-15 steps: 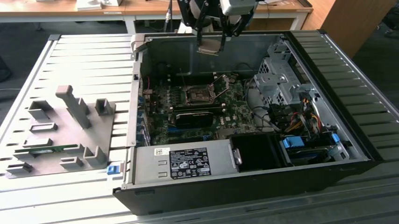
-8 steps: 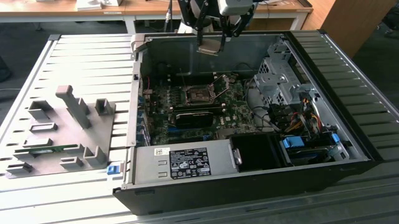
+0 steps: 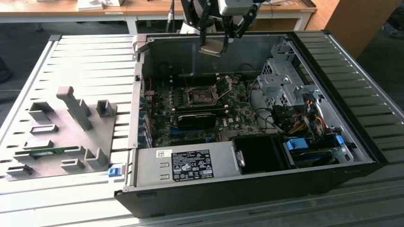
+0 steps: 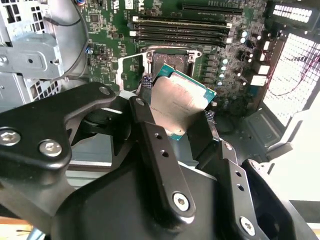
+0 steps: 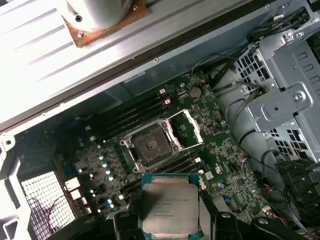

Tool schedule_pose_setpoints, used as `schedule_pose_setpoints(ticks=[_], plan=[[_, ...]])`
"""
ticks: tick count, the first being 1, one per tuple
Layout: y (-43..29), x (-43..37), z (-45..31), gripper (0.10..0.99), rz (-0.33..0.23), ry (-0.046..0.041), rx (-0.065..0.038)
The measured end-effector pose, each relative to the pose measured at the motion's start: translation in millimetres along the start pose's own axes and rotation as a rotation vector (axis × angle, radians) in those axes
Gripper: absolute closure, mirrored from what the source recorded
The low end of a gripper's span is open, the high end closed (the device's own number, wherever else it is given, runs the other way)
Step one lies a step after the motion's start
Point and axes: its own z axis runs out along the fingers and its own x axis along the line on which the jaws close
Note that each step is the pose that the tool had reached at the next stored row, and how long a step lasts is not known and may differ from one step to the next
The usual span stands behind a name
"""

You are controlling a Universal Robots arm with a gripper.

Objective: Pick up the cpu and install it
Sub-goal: 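Place the cpu into insertion slot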

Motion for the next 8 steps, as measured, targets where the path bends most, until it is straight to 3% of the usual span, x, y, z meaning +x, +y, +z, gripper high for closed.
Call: schedule_pose_setpoints(ticks=[8], plan=[[0.0,0.0,0.1,0.549,0.049,-0.003,-0.001]])
